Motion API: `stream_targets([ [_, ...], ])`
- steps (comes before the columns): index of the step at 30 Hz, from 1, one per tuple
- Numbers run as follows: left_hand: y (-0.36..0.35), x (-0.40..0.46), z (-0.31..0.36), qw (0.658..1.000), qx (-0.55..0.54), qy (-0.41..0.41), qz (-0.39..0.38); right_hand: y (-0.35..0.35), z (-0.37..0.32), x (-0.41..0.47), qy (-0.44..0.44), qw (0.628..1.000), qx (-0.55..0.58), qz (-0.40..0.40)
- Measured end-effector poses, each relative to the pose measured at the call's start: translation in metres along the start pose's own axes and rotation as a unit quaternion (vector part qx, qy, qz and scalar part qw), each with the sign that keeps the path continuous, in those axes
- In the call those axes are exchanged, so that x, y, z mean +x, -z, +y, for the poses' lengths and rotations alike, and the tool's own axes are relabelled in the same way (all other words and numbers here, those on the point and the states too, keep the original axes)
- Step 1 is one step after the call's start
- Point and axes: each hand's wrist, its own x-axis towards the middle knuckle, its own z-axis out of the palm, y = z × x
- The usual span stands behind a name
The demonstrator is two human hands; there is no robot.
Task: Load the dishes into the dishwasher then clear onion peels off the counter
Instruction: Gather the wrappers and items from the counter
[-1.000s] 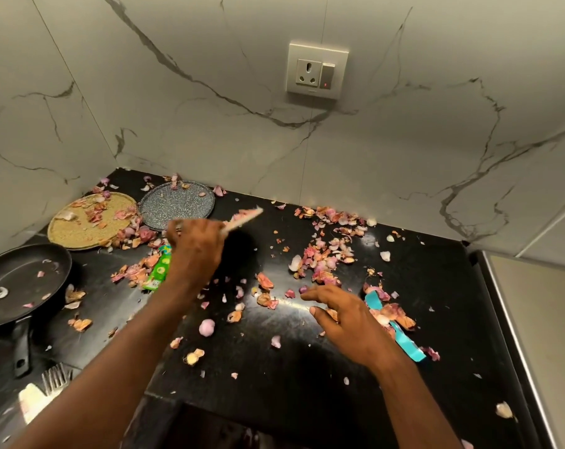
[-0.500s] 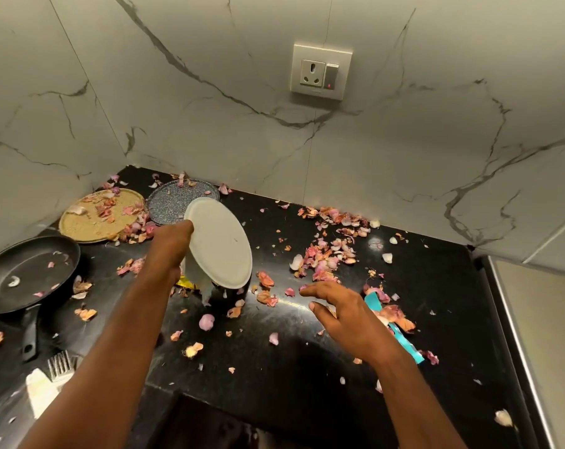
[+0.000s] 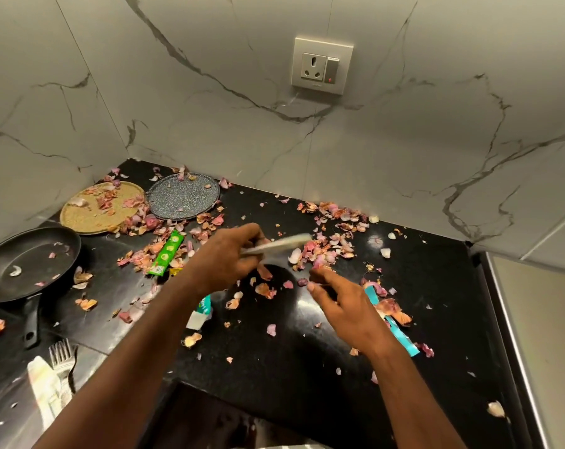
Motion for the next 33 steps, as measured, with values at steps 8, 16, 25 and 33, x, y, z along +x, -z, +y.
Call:
stream_targets([
  [8, -0.024, -0.005, 0.026, 0.963, 0.145, -0.226, -0.010, 0.007, 0.002, 0.004, -0.249, 0.890, 0.361, 0.122],
  [16, -0.038, -0.015, 0.012, 0.978, 0.191, -0.042, -0.079, 0.017, -0.001, -0.015, -0.047, 0.927, 0.165, 0.334],
  [25, -0.065, -0.010, 0.050, 0.977, 0.151, -0.149, -0.018, 0.035, -0.024, -0.029, 0.043, 0.926, 0.096, 0.362],
  [33, -0.073, 0.004, 0.074, 0.984, 0.072, -0.143, 0.076, 0.049, -0.016, -0.044, 0.006, 0.903, 0.152, 0.402],
])
